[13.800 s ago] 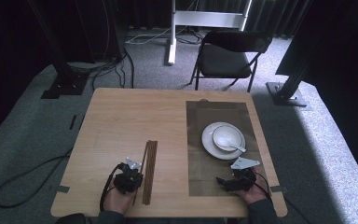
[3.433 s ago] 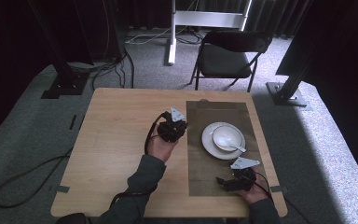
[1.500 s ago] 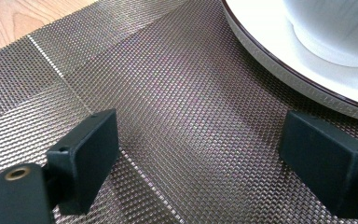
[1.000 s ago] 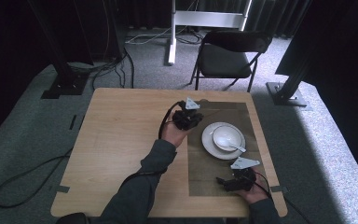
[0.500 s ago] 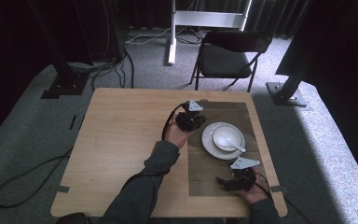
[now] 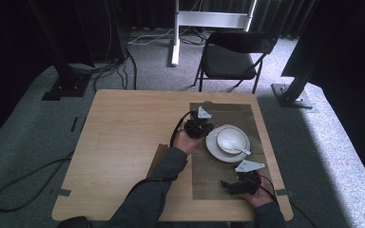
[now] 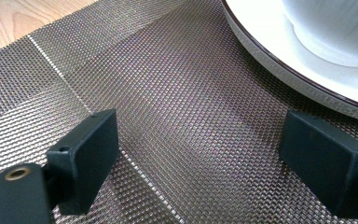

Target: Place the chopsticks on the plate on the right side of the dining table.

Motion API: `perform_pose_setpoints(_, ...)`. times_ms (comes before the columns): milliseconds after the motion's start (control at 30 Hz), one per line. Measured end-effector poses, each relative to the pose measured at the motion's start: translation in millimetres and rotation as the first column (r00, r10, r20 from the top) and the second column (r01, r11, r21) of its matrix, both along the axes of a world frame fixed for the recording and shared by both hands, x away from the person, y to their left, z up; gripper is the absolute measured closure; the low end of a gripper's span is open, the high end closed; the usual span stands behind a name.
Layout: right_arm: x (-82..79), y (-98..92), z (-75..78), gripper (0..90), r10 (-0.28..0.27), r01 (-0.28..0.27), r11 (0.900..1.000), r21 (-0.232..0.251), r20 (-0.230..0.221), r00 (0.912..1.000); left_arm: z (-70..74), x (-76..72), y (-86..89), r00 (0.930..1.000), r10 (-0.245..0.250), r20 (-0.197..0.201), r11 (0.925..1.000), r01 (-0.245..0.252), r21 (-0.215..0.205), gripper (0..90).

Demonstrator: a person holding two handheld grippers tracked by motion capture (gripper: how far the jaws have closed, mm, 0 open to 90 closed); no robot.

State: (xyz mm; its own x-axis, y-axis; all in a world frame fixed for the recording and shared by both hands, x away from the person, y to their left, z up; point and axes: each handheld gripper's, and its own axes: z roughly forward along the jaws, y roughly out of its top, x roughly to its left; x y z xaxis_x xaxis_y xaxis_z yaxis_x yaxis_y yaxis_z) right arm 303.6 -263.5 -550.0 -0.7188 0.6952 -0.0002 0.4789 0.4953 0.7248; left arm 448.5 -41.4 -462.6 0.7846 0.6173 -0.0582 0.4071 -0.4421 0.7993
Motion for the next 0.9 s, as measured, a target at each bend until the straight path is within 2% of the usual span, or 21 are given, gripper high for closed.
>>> perform_pose_setpoints(300,0.1,0.0,-0.1,11.4,0.000,0.000,1.000,0.000,0.001,1.0000,-13.7,3.3,0.2,0.9996,0.004,-0.028,0.9999,-0.004,-0.010,85.3)
perform_pose_setpoints(500,0.1,0.0,-0.1,11.4,0.001,-0.001,1.000,0.000,0.001,1.0000,-24.8,5.0,-1.8,0.9988,0.001,-0.048,1.0000,-0.001,0.007,85.3)
perform_pose_setpoints(800,0.1,0.0,-0.2,11.4,0.000,0.000,1.000,0.001,0.000,1.0000,-38.7,4.5,-4.8,0.9982,-0.013,-0.058,0.9990,0.015,0.041,85.3)
perform_pose_setpoints(900,0.1,0.0,-0.2,11.4,0.000,0.000,1.000,0.001,0.000,1.0000,-40.9,5.1,-5.1,0.9981,-0.010,-0.060,0.9991,0.012,0.040,85.3)
